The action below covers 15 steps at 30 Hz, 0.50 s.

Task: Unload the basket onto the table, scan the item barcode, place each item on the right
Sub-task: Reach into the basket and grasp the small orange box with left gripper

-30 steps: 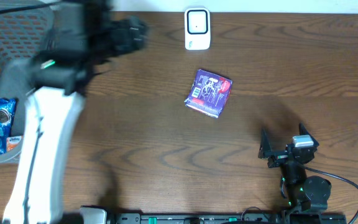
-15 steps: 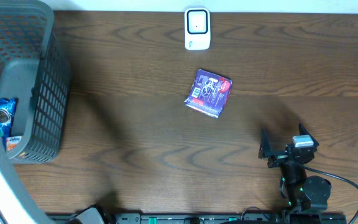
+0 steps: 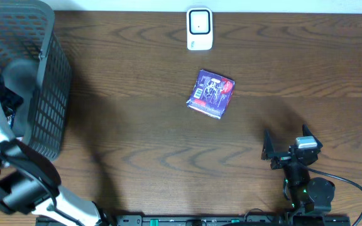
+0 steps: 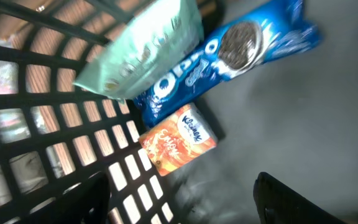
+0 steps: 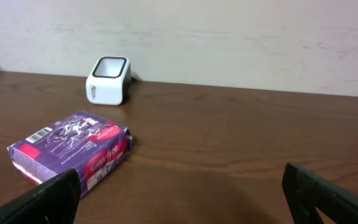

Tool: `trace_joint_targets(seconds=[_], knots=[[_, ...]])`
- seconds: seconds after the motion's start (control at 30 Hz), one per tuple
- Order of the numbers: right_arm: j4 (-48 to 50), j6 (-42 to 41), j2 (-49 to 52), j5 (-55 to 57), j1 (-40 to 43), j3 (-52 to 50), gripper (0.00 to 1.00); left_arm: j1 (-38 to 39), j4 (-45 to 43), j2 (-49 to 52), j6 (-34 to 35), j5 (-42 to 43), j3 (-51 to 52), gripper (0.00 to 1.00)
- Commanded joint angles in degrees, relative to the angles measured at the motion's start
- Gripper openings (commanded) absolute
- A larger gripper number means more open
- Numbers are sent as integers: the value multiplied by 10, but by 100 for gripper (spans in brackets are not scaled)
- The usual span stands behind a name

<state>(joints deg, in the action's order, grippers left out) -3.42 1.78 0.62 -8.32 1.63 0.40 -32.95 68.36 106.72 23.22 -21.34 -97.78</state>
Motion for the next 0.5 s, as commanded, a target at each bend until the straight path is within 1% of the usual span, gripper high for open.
trace_joint_targets(seconds=[0.0, 0.1, 0.2, 0.33, 0.37, 0.47], knots=[[-2, 4, -3, -3, -2, -1, 99, -2, 11, 49, 22, -27, 2, 74], [-2, 4, -3, -3, -2, -1, 99, -2, 16, 85, 38, -28, 2, 74], [-2, 4, -3, -3, -2, -1, 99, -2, 17, 111, 85, -27, 2, 74], [-2, 4, -3, -3, -2, -1, 99, -2, 14, 132, 91, -27, 2, 74], [-2, 4, -3, -3, -2, -1, 99, -3, 14, 141, 111, -27, 7, 74], [-2, 4, -3, -3, -2, -1, 99, -5, 1, 141, 114, -27, 19, 74]])
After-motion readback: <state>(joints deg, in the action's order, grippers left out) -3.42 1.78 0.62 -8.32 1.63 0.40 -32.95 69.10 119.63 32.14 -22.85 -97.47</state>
